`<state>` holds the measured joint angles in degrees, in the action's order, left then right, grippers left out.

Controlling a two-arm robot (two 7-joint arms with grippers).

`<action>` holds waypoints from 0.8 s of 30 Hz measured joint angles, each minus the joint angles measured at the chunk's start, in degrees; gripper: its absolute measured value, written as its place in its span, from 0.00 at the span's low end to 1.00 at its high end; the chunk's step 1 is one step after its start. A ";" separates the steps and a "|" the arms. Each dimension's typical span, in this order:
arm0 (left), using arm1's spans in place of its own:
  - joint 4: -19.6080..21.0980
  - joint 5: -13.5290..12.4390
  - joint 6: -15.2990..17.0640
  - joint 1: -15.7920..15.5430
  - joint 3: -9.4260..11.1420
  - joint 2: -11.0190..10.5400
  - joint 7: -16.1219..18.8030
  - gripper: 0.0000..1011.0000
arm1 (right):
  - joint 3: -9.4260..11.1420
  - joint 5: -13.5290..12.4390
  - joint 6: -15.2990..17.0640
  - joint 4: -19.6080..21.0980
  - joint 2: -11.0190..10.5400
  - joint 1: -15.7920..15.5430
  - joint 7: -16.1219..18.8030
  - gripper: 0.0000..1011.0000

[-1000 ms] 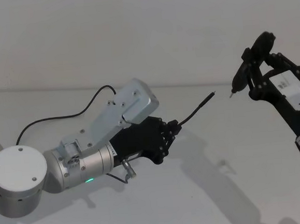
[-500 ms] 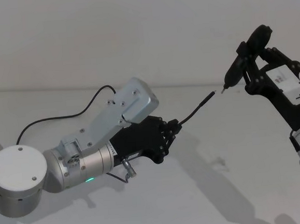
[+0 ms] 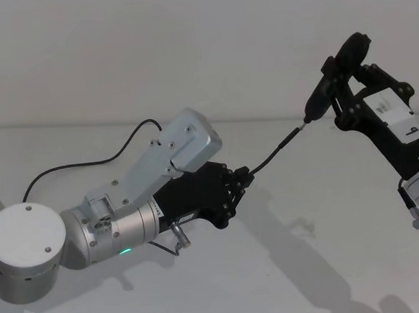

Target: Pick up the data cable with the one hand.

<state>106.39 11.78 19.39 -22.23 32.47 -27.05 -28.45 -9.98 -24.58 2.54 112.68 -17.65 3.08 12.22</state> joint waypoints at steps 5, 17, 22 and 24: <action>0.00 0.00 0.00 0.00 0.00 0.00 0.00 0.05 | -0.24 0.22 0.12 -0.23 -0.23 0.37 0.01 0.27; 0.00 0.00 0.00 0.00 0.00 -0.01 -0.01 0.05 | -0.46 1.17 0.02 -0.68 -0.26 0.96 0.15 0.27; 0.00 0.00 0.00 0.00 0.00 -0.01 -0.01 0.05 | -0.65 1.52 0.16 -0.68 -0.25 1.21 0.29 0.27; 0.00 0.00 0.00 0.00 0.00 -0.01 -0.01 0.05 | -0.70 1.58 0.27 -0.67 -0.26 1.28 0.33 0.27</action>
<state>106.39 11.78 19.39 -22.23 32.47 -27.06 -28.46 -10.68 -23.00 2.81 112.01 -17.91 4.36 12.54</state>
